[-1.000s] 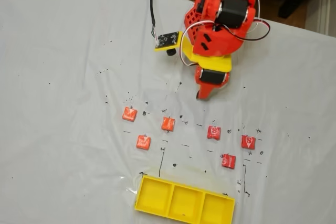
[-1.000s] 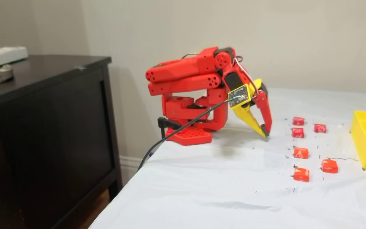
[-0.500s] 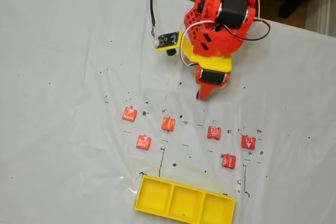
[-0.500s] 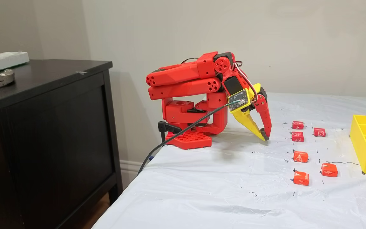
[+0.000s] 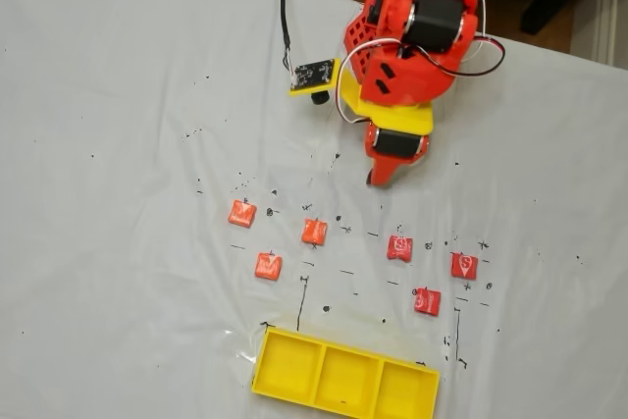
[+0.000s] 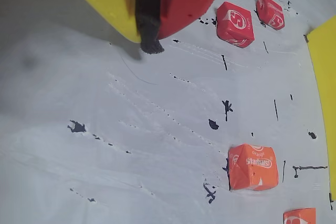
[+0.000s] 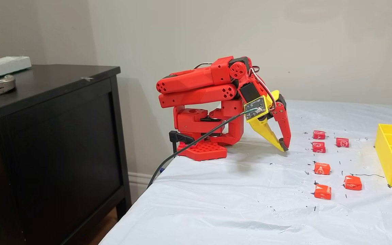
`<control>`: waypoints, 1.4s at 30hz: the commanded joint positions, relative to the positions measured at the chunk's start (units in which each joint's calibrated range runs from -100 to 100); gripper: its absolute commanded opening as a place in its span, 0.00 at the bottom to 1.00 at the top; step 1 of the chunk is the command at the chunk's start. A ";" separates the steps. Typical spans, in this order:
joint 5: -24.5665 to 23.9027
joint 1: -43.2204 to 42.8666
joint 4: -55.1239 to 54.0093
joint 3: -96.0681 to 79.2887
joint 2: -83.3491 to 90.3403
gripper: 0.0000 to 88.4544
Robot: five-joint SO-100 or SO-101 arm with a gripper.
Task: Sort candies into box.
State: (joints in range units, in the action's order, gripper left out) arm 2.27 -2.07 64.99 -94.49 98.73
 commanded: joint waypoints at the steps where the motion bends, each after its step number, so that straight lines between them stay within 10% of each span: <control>1: 0.20 -0.28 -0.60 0.13 0.42 0.00; 42: 3.91 -8.16 -3.31 3.04 0.34 0.00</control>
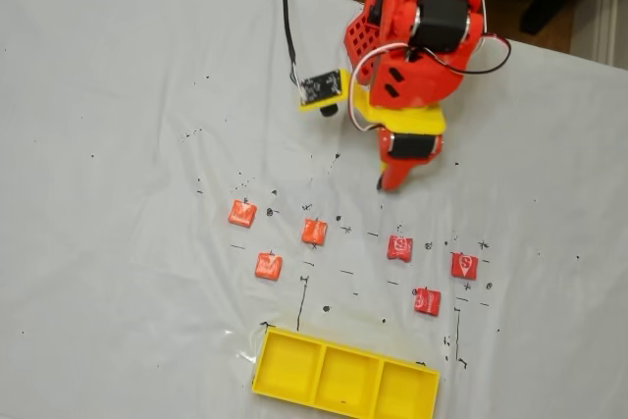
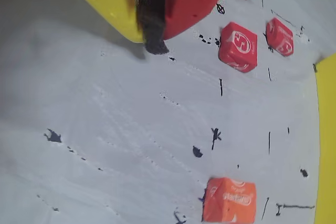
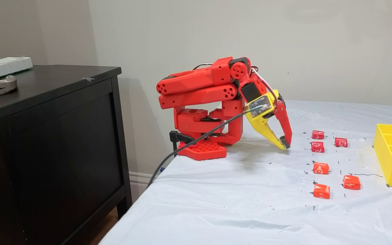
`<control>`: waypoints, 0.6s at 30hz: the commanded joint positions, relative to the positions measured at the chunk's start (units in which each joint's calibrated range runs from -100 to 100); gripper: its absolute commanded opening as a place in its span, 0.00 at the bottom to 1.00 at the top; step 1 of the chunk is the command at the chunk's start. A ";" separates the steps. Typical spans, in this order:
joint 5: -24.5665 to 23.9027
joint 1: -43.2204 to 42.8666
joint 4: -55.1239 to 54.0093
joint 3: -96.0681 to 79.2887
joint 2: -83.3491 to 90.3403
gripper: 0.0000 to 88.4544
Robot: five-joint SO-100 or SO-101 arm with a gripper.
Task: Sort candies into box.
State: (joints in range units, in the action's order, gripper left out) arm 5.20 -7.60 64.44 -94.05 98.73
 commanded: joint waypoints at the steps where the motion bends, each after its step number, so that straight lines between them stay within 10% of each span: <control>1: 0.78 -3.36 -2.92 3.79 0.34 0.00; 18: -3.32 -14.59 -0.05 42.84 -29.18 0.00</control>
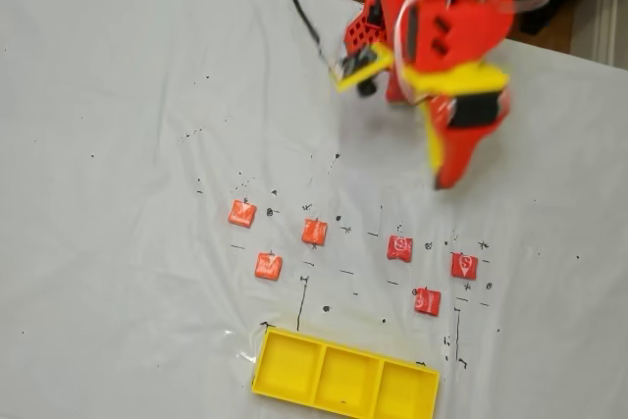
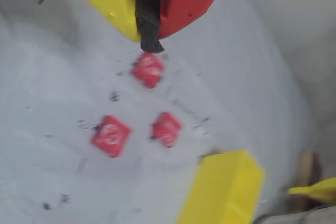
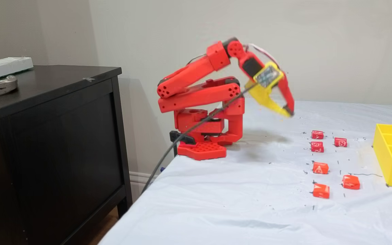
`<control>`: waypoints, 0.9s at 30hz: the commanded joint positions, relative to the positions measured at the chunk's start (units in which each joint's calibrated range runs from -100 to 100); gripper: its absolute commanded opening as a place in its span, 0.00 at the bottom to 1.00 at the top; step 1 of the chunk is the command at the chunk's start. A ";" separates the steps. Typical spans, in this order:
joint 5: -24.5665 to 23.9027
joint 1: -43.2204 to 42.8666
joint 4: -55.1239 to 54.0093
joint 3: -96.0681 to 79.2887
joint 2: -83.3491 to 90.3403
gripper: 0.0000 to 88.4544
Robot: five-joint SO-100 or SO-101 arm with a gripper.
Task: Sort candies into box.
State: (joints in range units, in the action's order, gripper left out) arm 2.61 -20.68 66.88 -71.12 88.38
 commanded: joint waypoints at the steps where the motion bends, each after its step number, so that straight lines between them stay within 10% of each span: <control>1: -0.78 -1.87 -2.08 24.10 -22.98 0.00; 27: -12.65 -11.47 19.94 85.64 -85.41 0.03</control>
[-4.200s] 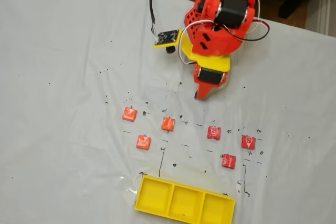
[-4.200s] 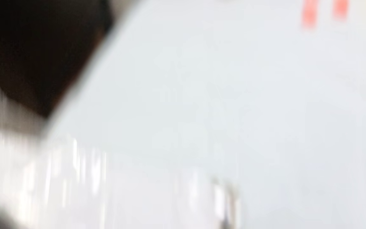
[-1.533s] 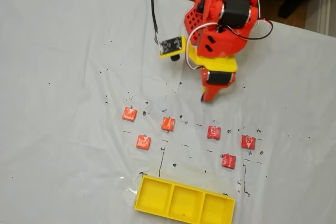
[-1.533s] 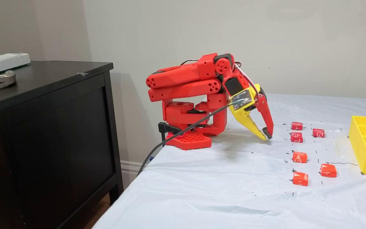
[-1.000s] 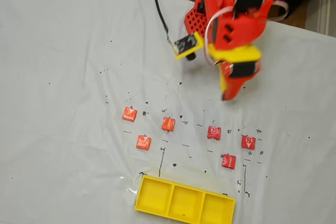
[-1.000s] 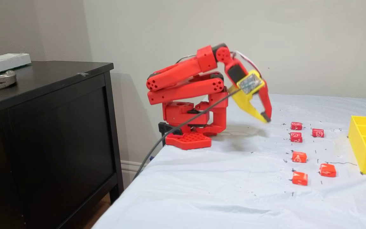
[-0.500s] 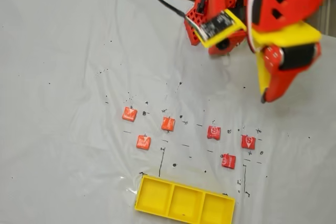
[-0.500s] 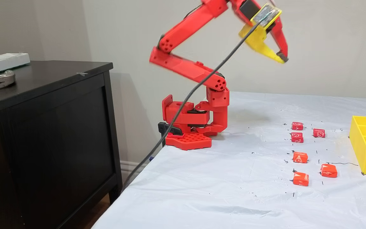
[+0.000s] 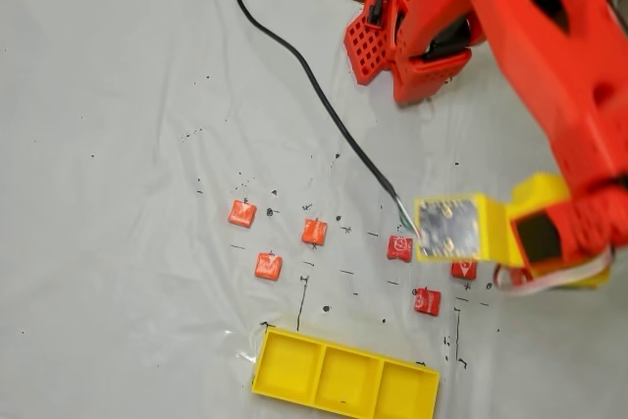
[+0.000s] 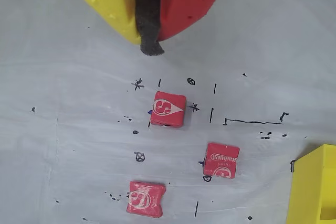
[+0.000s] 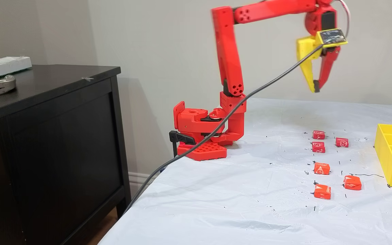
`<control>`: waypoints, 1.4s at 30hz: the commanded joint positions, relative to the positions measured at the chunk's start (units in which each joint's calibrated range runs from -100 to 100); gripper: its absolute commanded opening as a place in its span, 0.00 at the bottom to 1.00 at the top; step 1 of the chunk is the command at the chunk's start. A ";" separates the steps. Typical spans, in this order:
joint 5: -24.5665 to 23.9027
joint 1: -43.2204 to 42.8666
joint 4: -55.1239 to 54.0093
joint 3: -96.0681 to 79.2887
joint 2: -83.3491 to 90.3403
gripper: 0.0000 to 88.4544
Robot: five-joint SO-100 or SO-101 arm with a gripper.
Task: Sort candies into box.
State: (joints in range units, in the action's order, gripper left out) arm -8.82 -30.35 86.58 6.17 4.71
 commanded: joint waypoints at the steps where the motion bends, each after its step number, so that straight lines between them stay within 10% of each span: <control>1: -1.61 -1.89 -0.17 7.44 -2.59 0.07; 17: 0.78 -0.17 -17.28 -16.87 1.74 0.36; 42: 4.64 3.54 -18.83 -17.50 0.46 0.35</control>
State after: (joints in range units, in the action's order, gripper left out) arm -4.57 -27.51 67.82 -13.17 3.52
